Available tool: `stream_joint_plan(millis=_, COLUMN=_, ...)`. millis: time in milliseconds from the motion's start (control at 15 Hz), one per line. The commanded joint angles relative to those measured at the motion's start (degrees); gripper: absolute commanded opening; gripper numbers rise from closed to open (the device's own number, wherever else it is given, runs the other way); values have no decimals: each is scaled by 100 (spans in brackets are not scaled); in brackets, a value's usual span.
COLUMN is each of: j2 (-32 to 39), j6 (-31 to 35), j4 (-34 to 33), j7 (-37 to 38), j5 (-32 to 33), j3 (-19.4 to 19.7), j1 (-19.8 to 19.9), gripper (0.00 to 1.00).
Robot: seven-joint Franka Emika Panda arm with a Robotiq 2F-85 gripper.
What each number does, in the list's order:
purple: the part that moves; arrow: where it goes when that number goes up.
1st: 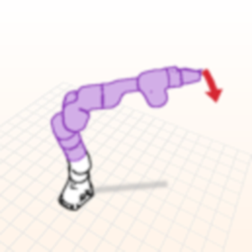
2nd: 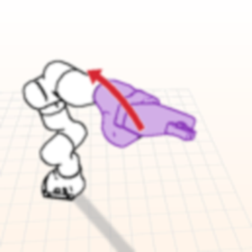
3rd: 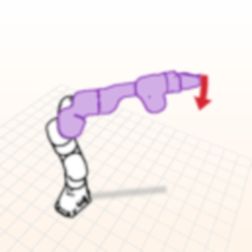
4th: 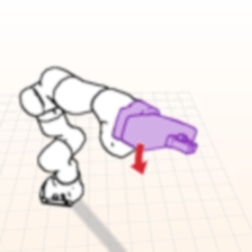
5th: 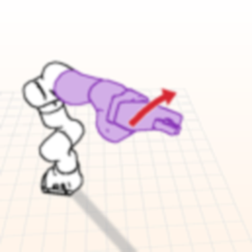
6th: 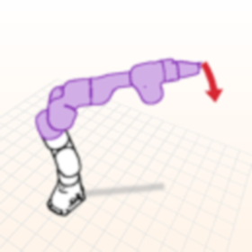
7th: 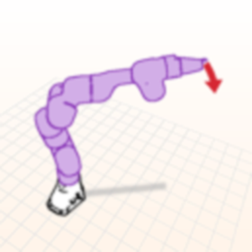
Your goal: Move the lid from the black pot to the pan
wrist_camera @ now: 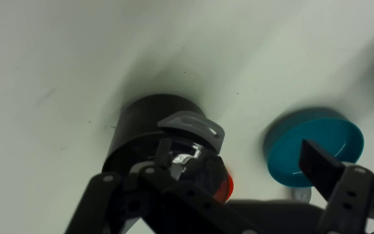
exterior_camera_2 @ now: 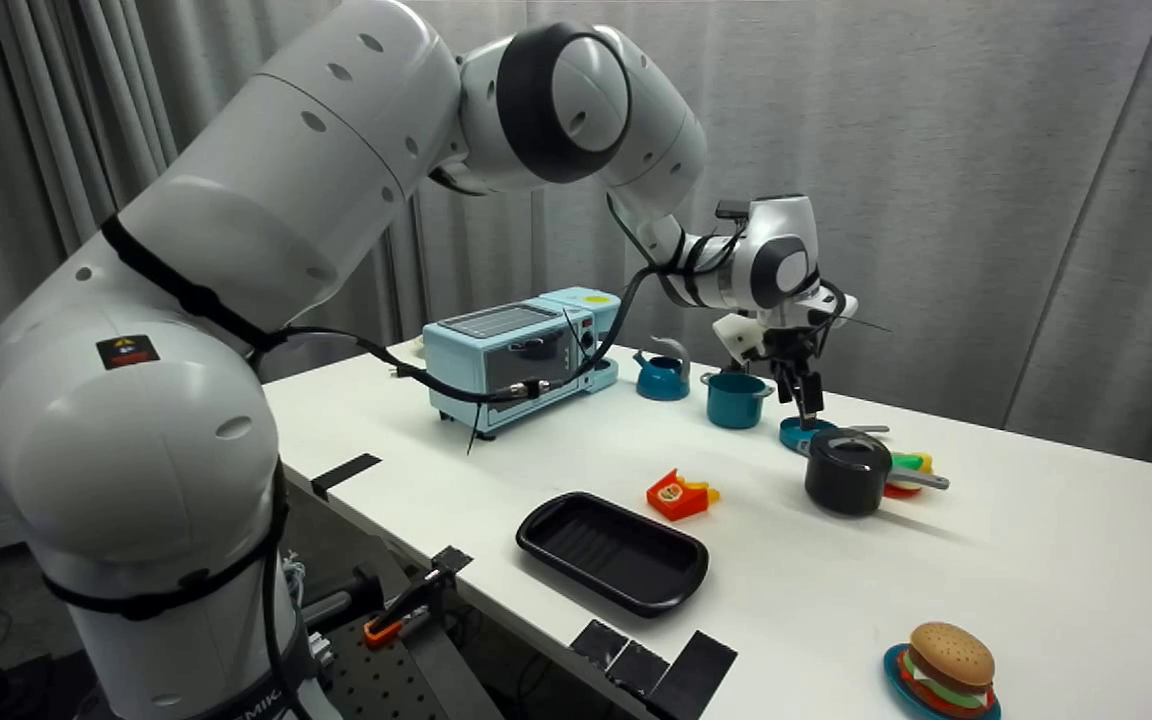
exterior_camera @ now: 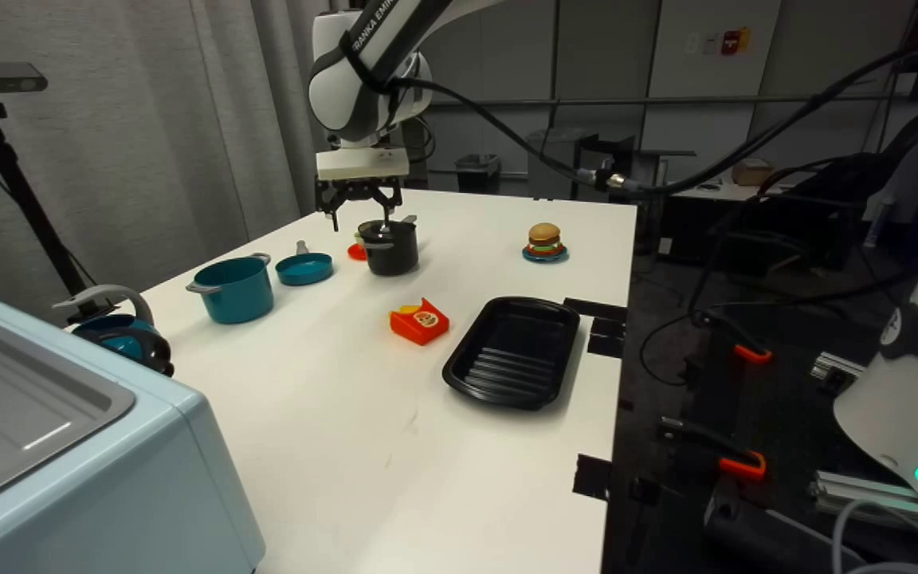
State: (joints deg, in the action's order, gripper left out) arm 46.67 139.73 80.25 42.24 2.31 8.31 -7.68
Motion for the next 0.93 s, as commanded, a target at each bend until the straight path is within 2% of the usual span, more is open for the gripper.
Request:
stream_joint_plan(millis=0, j2=277, j6=70, j4=-348, j7=185, j5=139, j3=252, j1=-129, gripper=100)
stream_joint_plan(millis=67, j2=93, j6=-4, j4=-84, j7=-2, j5=0, j3=93, j1=-38, gripper=100)
stream_joint_plan(millis=867, j2=193, j6=-180, j4=-361, j7=34, j5=-26, j3=162, j1=27, gripper=100)
